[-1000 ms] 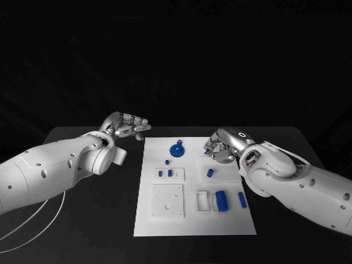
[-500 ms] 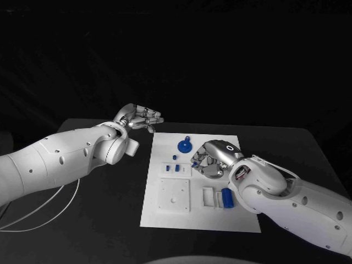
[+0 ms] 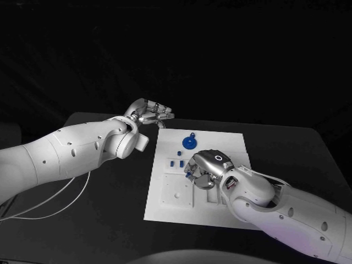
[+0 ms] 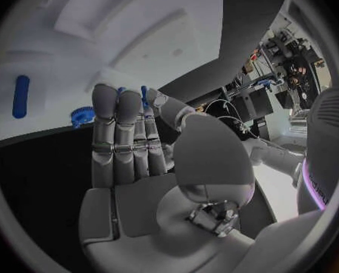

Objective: Assemble the parts on the task board

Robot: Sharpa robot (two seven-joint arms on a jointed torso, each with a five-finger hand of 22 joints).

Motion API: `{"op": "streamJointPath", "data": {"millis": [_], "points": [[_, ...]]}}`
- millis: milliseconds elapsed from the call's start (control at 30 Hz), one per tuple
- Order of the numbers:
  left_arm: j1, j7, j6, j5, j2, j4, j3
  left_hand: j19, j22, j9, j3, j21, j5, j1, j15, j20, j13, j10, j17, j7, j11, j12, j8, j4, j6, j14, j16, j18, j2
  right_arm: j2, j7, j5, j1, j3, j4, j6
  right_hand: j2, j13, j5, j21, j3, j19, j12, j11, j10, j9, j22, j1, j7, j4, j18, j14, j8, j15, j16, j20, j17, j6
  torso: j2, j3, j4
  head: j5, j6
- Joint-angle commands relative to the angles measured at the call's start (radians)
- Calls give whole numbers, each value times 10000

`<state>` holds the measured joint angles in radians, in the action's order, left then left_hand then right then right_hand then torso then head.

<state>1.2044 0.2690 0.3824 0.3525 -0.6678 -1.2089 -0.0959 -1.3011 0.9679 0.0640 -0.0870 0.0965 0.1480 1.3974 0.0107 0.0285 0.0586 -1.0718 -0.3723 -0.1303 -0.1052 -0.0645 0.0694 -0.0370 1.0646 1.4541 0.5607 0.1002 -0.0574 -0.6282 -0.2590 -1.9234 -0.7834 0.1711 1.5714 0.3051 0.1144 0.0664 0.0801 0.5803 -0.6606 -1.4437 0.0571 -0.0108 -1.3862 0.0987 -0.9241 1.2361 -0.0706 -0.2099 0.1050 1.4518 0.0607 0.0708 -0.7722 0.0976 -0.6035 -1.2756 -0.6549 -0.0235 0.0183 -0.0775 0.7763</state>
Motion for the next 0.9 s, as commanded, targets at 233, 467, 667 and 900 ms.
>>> {"op": "streamJointPath", "data": {"millis": [233,467,667,900], "points": [[13,45,-193,-8,63,-62,8,-36,35,-1,30,55,14,-12,6,13,-2,3,-17,-30,13,11,-55,-51,-106,8,43,-134,75,214,-122,-675,89,-147,-191,-475,-34,-4,-46,-91,-15,-92,44,3,-54,-1,-122,16,-13,-29,136,21,41,47,-47,5,10,-73,-6,6,-2,-214,171],[13,25,-254,-6,72,-57,8,-26,66,-3,38,60,19,0,5,11,-2,-9,-26,-43,13,9,-60,-59,-162,-7,73,-128,79,243,-110,-709,135,-198,-202,-561,-40,-5,-45,-125,-5,-98,43,3,-54,-2,-148,14,-13,-33,137,21,39,46,-51,5,10,-73,-4,4,-12,-246,245],[13,14,-285,-5,77,-55,8,-26,66,-3,38,60,19,0,5,11,-2,-9,-26,-43,13,9,-60,-59,-162,-7,73,-128,79,257,-92,-719,162,-215,-230,-652,-56,-6,-42,-238,28,-130,42,4,-58,-14,-245,12,-12,-56,135,16,39,48,-51,5,17,-82,-2,5,-13,-275,286],[13,-4,-372,-5,87,-47,8,-14,91,-2,59,55,9,-18,2,6,-2,-13,-25,-48,11,9,-55,-54,-191,-26,92,-128,99,249,-99,-741,224,-220,-276,-734,-58,-6,-31,-269,36,-134,42,2,-54,-18,-254,10,-13,-59,136,18,39,48,-51,5,18,-80,6,12,-10,-309,305]]}}
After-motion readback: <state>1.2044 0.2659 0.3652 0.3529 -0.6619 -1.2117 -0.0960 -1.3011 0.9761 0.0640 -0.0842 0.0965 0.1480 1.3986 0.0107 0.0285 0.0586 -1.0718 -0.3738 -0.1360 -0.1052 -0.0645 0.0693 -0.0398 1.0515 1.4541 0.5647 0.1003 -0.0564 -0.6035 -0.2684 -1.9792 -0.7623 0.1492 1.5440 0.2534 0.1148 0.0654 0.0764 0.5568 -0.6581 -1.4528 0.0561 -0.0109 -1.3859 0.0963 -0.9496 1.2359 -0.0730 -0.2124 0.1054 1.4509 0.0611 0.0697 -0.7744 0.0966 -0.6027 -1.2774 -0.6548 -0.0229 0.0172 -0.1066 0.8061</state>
